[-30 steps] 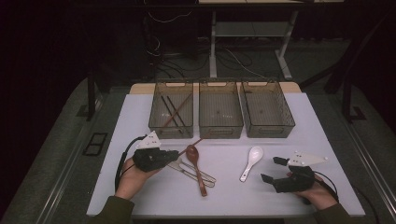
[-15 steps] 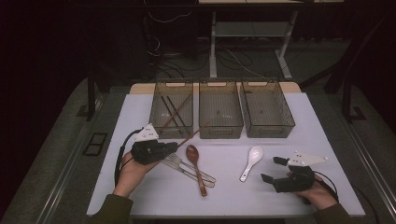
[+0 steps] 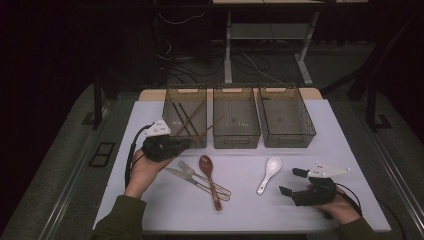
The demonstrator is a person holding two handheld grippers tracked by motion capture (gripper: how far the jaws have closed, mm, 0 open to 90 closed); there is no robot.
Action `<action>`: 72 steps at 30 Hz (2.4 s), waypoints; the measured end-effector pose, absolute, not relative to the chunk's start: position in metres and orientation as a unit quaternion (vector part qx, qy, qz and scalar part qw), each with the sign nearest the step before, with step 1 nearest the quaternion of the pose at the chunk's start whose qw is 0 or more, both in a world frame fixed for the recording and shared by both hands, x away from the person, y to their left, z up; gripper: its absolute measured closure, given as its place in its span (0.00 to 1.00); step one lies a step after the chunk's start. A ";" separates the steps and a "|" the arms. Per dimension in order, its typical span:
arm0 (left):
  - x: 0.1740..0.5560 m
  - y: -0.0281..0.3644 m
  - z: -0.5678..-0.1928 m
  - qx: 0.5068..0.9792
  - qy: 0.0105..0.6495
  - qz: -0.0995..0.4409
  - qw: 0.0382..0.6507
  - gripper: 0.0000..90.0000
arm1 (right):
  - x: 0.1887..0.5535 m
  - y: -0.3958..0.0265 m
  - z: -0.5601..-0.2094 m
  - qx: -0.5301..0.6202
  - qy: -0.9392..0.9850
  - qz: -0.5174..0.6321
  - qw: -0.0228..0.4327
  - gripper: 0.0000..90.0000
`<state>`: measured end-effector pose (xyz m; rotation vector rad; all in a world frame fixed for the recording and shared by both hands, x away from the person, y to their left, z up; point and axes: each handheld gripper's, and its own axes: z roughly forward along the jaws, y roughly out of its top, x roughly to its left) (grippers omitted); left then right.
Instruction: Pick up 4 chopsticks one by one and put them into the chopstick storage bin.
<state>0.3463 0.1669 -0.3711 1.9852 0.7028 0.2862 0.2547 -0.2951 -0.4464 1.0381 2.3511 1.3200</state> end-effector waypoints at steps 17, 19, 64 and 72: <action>0.410 0.165 -0.348 0.798 0.342 0.149 0.474 0.93 | 0.254 -0.295 -0.446 0.354 0.808 0.454 0.127 0.17; 0.418 0.164 -0.349 0.794 0.352 0.150 0.472 0.93 | 0.254 -0.295 -0.446 0.353 0.808 0.455 0.127 0.17; 0.474 0.166 -0.384 0.786 0.438 0.175 0.400 0.79 | 0.254 -0.298 -0.446 0.355 0.806 0.458 0.126 0.17; 0.461 0.165 -0.371 0.793 0.407 0.177 0.418 0.63 | 0.254 -0.299 -0.446 0.355 0.805 0.458 0.126 0.17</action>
